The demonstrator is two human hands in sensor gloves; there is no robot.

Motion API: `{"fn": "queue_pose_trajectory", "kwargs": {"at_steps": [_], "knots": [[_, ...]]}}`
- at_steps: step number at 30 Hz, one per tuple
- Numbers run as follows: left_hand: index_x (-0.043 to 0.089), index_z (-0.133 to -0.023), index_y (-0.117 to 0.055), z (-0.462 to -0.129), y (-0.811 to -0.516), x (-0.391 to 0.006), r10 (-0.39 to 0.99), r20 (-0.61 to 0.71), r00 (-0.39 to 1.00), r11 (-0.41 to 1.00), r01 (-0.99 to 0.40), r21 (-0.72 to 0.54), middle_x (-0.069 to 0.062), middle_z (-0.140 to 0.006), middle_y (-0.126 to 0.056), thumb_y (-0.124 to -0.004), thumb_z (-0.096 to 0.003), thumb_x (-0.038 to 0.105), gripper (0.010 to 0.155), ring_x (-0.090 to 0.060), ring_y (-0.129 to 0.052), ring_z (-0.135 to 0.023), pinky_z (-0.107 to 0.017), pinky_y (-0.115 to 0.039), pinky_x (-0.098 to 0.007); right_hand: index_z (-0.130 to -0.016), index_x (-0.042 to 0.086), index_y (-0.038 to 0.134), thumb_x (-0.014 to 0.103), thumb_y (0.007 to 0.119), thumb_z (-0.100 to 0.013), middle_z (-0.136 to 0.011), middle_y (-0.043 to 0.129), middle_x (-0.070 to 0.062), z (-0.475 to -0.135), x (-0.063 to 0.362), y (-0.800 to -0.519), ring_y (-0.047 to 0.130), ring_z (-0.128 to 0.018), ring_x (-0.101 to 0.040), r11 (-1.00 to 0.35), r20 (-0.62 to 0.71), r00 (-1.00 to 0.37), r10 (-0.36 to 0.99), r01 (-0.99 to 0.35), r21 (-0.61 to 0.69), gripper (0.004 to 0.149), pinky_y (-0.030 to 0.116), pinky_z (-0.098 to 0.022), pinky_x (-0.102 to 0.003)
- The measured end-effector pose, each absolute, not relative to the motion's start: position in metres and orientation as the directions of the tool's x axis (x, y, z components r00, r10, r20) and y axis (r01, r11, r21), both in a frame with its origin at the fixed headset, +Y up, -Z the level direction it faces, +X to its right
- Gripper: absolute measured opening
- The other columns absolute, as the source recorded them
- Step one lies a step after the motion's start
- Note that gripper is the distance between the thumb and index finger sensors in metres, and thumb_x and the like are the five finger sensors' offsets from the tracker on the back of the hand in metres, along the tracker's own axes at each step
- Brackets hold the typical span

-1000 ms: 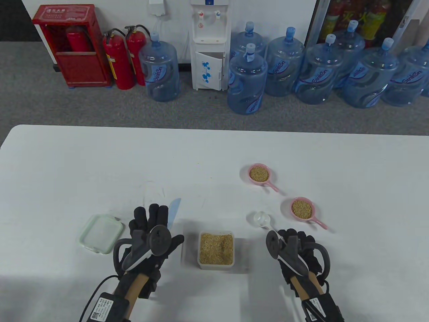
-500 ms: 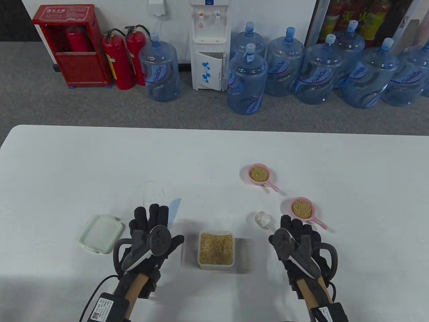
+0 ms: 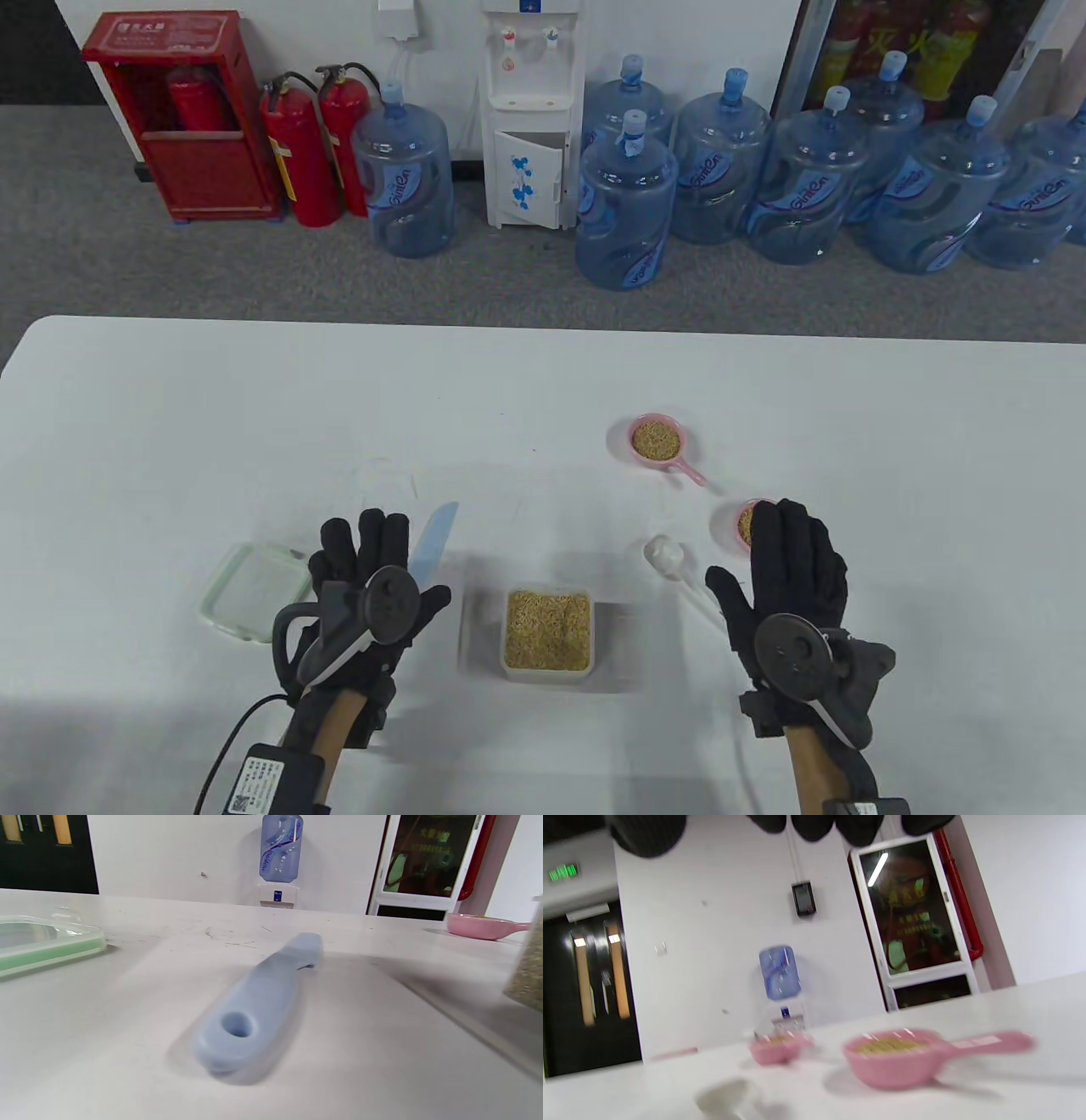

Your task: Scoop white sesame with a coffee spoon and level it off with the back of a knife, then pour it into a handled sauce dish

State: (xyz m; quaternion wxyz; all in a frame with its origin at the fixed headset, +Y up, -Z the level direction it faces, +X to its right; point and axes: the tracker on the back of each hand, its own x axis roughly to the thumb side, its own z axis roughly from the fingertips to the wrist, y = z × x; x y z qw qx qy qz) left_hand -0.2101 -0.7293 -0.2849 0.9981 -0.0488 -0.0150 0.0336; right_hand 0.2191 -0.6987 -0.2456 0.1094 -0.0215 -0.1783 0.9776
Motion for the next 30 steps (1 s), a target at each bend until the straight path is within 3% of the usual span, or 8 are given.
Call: {"fn": "queue_pose_trajectory", "kwargs": {"at_steps": [4, 13, 20, 24, 27, 30], "knots": [[0.022, -0.12, -0.018, -0.289, -0.729, -0.223, 0.057, -0.031, 0.998, 0.994, -0.06, -0.087, -0.012, -0.127, -0.016, -0.053, -0.0492, 0.069, 0.092, -0.054, -0.014, -0.111, -0.081, -0.033, -0.066, -0.122, 0.025, 0.017, 0.065, 0.052, -0.057, -0.126, 0.008, -0.012, -0.253, 0.225, -0.709, 0.018, -0.115, -0.041, -0.941, -0.029, -0.977, 0.213, -0.197, -0.276, 0.084, 0.027, -0.079, -0.066], [0.021, -0.12, -0.019, -0.302, -0.72, -0.269, 0.089, -0.198, 0.976, 0.992, -0.105, -0.072, -0.013, -0.127, -0.017, -0.057, -0.0496, 0.068, 0.093, -0.054, -0.015, -0.112, -0.082, -0.033, -0.066, -0.122, 0.025, 0.015, 0.067, 0.052, -0.057, -0.126, 0.005, -0.012, -0.257, 0.227, -0.71, 0.014, -0.116, -0.041, -0.945, -0.026, -0.974, 0.224, -0.211, -0.252, 0.086, 0.022, -0.08, -0.065], [0.015, -0.12, -0.019, -0.319, -0.727, -0.325, 0.025, -0.394, 0.919, 0.964, -0.126, -0.234, -0.017, -0.127, -0.023, -0.069, -0.0448, 0.07, 0.105, -0.055, -0.019, -0.114, -0.082, -0.035, -0.067, -0.122, 0.024, 0.015, 0.067, 0.054, -0.057, -0.126, 0.005, -0.013, -0.259, 0.227, -0.709, 0.014, -0.116, -0.04, -0.948, -0.024, -0.972, 0.234, -0.223, -0.229, 0.087, 0.022, -0.08, -0.065], [0.009, -0.119, -0.017, -0.322, -0.75, -0.344, -0.096, -0.463, 0.881, 0.887, -0.136, -0.441, -0.023, -0.126, -0.024, -0.073, -0.0418, 0.07, 0.114, -0.058, -0.02, -0.114, -0.081, -0.033, -0.07, -0.122, 0.023, 0.016, 0.067, 0.054, -0.057, -0.126, 0.005, -0.013, -0.26, 0.229, -0.709, 0.014, -0.116, -0.04, -0.945, -0.028, -0.968, 0.248, -0.236, -0.226, 0.087, 0.022, -0.08, -0.065], [0.006, -0.118, -0.018, -0.321, -0.763, -0.351, -0.086, -0.494, 0.865, 0.871, -0.175, -0.458, -0.023, -0.126, -0.033, -0.076, -0.0409, 0.07, 0.116, -0.058, -0.026, -0.115, -0.081, -0.034, -0.072, -0.122, 0.022, 0.016, 0.067, 0.054, -0.057, -0.126, 0.005, -0.013, -0.26, 0.231, -0.71, 0.014, -0.116, -0.04, -0.944, -0.034, -0.967, 0.254, -0.24, -0.225, 0.088, 0.023, -0.08, -0.065], [0.004, -0.118, -0.02, -0.321, -0.767, -0.352, -0.069, -0.479, 0.875, 0.908, -0.144, -0.393, -0.023, -0.124, -0.038, -0.077, -0.041, 0.069, 0.115, -0.058, -0.033, -0.116, -0.08, -0.036, -0.071, -0.122, 0.022, 0.016, 0.067, 0.054, -0.057, -0.126, 0.005, -0.013, -0.261, 0.232, -0.71, 0.014, -0.116, -0.04, -0.942, -0.034, -0.963, 0.267, -0.254, -0.219, 0.088, 0.023, -0.08, -0.065]]}}
